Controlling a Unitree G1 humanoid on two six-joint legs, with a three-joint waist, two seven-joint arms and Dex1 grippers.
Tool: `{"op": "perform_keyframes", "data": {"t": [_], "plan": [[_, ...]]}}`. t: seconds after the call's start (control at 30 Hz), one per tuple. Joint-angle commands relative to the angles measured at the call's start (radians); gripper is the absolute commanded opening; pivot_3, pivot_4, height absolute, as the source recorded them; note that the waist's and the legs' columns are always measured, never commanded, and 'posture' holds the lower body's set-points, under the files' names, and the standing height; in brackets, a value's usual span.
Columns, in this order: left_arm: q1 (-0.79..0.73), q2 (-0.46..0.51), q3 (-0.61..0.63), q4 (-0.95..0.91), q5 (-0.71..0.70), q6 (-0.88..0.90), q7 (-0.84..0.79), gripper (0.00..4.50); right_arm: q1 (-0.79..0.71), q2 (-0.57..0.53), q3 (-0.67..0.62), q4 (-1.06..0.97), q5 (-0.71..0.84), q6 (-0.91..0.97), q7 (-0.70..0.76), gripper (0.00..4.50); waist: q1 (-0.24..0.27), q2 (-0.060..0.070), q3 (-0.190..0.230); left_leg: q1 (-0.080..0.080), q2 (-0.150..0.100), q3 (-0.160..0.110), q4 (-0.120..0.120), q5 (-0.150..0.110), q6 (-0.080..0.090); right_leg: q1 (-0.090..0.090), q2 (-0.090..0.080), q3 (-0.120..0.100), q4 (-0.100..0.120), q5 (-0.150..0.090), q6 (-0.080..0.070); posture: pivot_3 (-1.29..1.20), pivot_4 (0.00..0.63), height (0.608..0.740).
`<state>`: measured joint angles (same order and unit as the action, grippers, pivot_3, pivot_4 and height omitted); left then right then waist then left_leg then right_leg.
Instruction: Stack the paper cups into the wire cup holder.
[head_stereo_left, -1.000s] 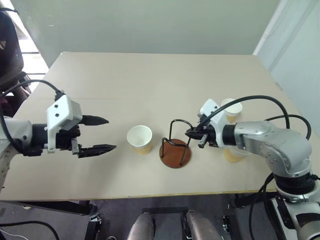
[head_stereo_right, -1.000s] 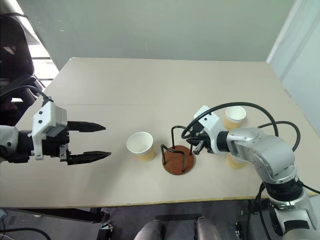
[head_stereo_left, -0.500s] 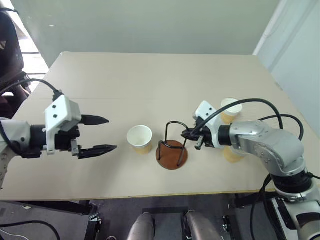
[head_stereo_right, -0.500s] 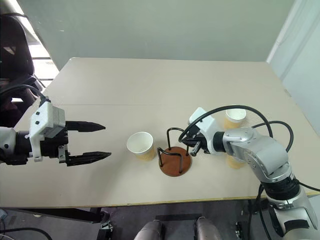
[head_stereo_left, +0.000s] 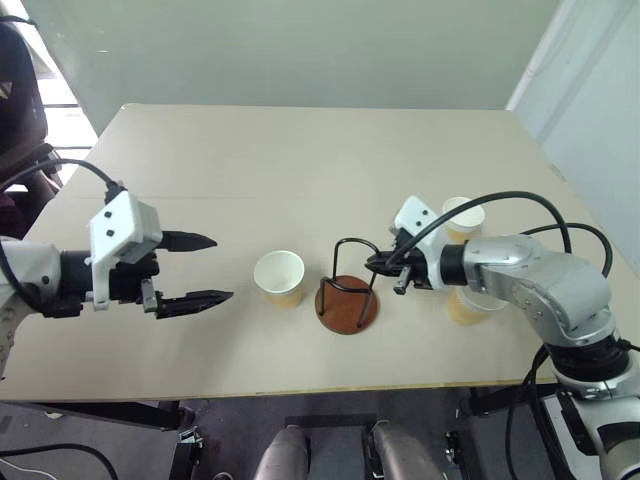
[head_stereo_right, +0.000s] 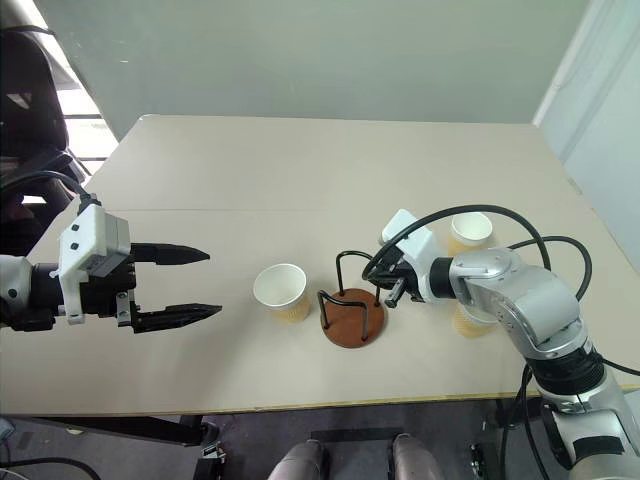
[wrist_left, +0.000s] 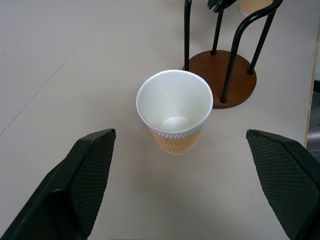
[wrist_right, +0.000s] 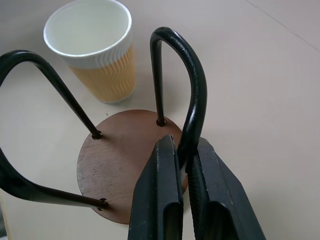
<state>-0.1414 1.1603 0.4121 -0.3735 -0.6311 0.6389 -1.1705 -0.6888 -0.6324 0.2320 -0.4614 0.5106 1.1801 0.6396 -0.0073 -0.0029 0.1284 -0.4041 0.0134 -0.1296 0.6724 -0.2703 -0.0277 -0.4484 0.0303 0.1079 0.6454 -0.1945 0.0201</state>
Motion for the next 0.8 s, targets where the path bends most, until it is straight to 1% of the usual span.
{"op": "perform_keyframes", "data": {"t": [0.03,0.8], "plan": [[-0.003,0.005,0.037,-0.026,-0.013,0.002,0.006,4.5,-0.019,-0.001,0.007,-0.012,-0.006,-0.027,0.012,0.05,0.0,0.0,0.0,0.0,0.0,0.0,0.0,0.0,0.0,0.0,0.0,0.0,0.0,0.0,0.0,0.0,0.15,0.74],[0.002,0.005,0.043,-0.015,-0.009,0.002,0.018,4.5,-0.037,-0.03,0.028,0.067,-0.057,-0.089,0.072,0.05,0.0,0.0,0.0,0.0,0.0,0.0,0.0,0.0,0.0,0.0,0.0,0.0,0.0,0.0,0.0,0.0,0.15,0.74]]}}
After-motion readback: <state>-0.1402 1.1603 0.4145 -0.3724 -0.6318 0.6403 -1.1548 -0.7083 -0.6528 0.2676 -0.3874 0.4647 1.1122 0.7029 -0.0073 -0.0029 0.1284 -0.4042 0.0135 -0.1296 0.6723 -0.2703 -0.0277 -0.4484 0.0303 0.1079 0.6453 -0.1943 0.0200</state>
